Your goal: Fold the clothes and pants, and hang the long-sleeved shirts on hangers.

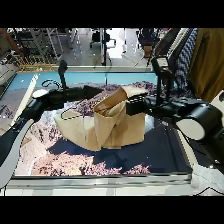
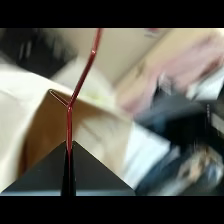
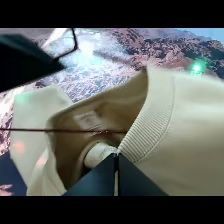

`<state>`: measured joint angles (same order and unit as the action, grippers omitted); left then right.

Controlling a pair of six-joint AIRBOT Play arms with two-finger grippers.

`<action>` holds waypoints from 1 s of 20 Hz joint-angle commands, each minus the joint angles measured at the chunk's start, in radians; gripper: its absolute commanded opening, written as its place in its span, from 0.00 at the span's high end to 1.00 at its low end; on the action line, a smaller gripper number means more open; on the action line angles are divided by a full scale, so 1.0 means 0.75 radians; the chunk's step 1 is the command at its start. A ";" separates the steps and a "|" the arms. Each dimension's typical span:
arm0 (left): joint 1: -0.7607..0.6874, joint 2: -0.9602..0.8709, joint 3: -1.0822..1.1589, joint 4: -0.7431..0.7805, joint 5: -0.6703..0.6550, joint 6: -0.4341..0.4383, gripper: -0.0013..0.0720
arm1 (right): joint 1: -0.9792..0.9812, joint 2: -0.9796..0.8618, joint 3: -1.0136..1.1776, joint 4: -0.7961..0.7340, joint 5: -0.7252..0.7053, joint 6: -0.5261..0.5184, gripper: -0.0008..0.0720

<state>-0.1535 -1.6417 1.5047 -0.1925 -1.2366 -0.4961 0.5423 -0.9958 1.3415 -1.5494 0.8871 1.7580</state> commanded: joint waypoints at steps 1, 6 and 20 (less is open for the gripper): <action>-0.026 -0.066 0.001 -0.255 -0.079 0.075 0.97 | 0.002 0.036 0.012 0.162 0.048 -0.187 0.97; -0.102 -0.166 0.001 -0.303 -0.257 0.128 0.97 | 0.046 0.034 0.012 0.359 0.048 -0.530 0.97; -0.048 -0.190 0.001 -0.334 -0.540 0.157 0.97 | 0.078 0.189 0.012 -0.483 0.014 -1.227 0.27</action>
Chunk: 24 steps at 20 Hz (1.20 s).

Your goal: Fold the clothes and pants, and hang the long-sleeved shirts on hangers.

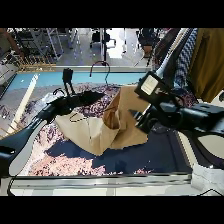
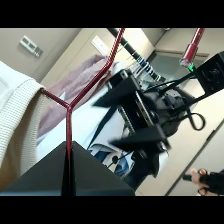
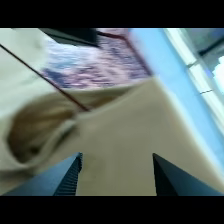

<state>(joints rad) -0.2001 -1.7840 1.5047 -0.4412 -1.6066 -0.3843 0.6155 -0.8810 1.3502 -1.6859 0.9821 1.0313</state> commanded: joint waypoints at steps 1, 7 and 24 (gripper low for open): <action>0.011 0.000 0.001 -0.002 -0.050 0.007 0.97 | -0.055 0.010 0.000 -0.309 -0.125 -0.333 0.27; -0.012 0.000 0.001 -0.001 -0.050 0.005 0.97 | -0.142 -0.275 0.000 -0.254 -0.526 -0.401 0.30; 0.280 0.062 0.011 0.242 0.194 -0.119 0.09 | -0.132 -0.417 0.000 0.020 -0.311 -0.525 0.97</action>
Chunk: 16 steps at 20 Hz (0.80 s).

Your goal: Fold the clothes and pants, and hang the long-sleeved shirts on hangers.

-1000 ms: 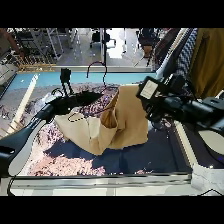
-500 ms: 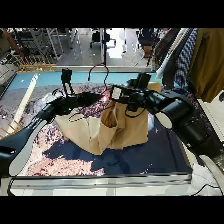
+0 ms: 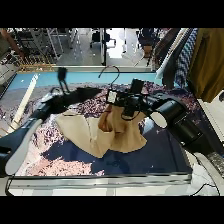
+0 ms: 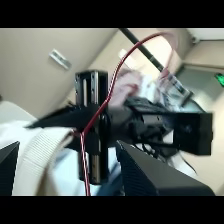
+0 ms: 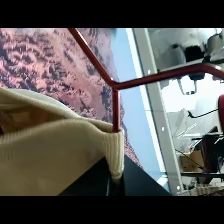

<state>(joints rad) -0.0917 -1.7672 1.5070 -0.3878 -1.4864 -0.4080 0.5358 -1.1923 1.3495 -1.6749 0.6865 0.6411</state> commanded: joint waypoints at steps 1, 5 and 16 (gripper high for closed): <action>0.197 0.074 0.028 0.258 0.071 -0.123 0.09 | -0.028 -0.002 0.000 0.003 0.087 -0.006 0.97; 0.365 0.263 0.234 0.890 0.366 -0.646 0.11 | -0.028 -0.003 -0.003 -0.062 0.084 0.161 0.97; -0.380 0.475 0.173 1.729 0.507 -1.956 0.11 | -0.156 -0.002 0.129 -0.454 0.053 0.850 0.97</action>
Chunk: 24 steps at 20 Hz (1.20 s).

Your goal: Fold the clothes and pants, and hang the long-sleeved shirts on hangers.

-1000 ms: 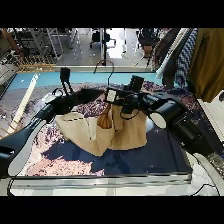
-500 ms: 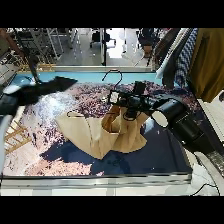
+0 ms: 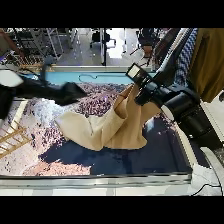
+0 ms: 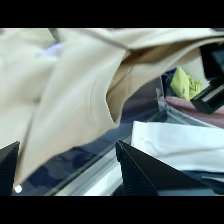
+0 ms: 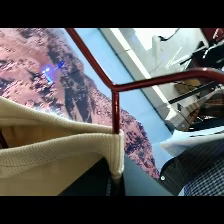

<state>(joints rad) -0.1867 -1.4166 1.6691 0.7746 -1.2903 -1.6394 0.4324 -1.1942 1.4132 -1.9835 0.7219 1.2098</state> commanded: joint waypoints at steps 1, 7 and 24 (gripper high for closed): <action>-0.334 -0.008 -0.048 0.226 0.334 -0.390 0.11 | -0.018 0.001 0.046 -0.033 0.005 0.092 0.97; -0.645 -0.183 -0.048 0.638 0.578 -0.848 0.11 | -0.018 0.001 0.046 -0.008 0.068 0.092 0.97; -0.394 0.097 -0.047 1.037 0.755 -0.671 0.97 | -0.019 0.162 0.045 0.192 0.232 0.003 0.97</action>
<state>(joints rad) -0.5465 -1.4178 1.6333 1.5909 -0.7380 -2.2856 0.4187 -1.0809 1.4460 -1.8984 0.8879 1.2213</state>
